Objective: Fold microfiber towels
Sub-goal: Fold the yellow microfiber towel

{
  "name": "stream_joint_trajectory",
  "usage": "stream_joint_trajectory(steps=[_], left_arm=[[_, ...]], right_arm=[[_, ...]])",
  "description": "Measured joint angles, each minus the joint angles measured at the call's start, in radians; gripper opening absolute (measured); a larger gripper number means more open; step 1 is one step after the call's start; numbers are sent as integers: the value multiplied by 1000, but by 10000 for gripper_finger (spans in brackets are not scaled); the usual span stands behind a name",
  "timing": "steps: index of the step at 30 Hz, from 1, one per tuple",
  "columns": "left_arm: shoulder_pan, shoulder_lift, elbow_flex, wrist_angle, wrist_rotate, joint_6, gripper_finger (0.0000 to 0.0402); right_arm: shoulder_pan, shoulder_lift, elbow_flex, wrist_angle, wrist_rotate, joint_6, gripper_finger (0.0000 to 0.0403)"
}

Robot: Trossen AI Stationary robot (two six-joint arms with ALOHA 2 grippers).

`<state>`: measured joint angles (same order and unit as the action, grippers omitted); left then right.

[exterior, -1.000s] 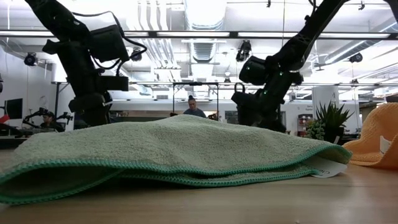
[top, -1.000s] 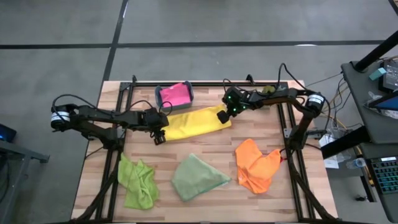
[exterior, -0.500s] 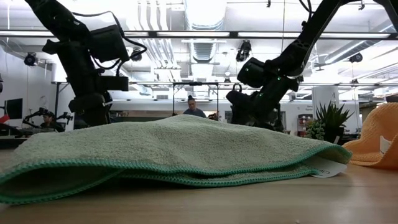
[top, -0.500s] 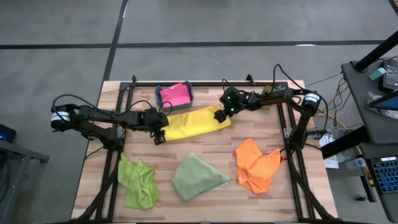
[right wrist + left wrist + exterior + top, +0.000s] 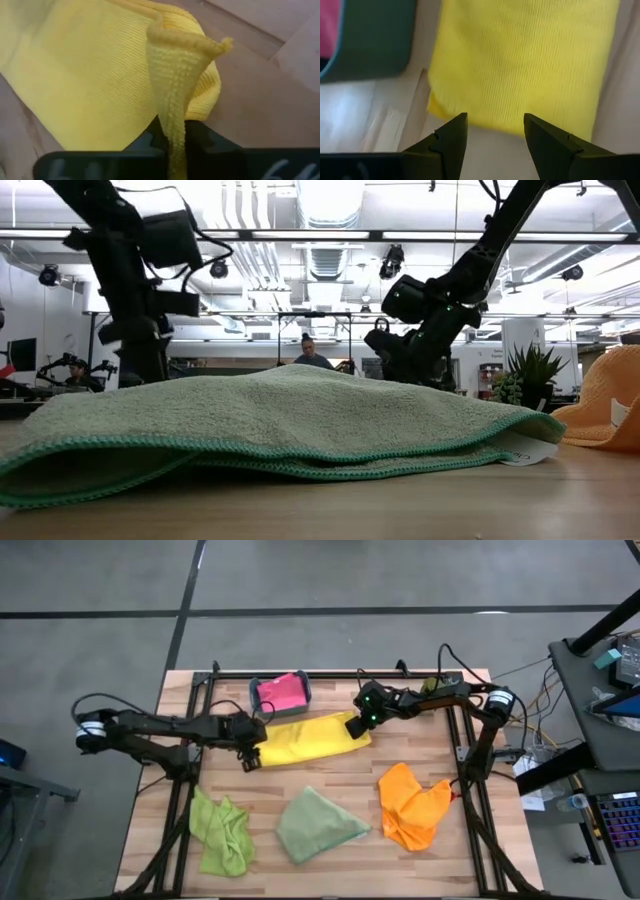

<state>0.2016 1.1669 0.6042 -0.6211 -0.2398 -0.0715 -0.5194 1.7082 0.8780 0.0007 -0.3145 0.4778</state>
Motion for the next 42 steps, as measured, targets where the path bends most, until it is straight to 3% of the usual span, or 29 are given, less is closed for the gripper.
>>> stream_joint_trajectory(steps=[7, 11, 20, 24, 29, 36, 42], left_arm=[[0, -89, -22, -26, 0, -36, 180], [0, -83, -40, -5, 1, -72, 180], [-1, 53, -48, 150, 52, -46, 180], [-1, 120, -47, 241, 79, -18, 180], [-2, 179, -47, 362, 144, 26, 180], [0, 237, -47, 471, 144, 47, 180], [0, 308, -47, 581, 141, 53, 180]], right_arm=[[-2, -79, 1, -90, 8, -9, 13], [-5, -173, 2, -209, 69, -25, 13], [-11, -395, 55, -555, 222, -59, 13], [-11, -427, 92, -602, 237, -26, 12], [4, -370, 123, -582, 237, 14, 11], [76, -194, 157, -423, 178, 46, 11], [130, -44, 272, -340, 128, 39, 11]])
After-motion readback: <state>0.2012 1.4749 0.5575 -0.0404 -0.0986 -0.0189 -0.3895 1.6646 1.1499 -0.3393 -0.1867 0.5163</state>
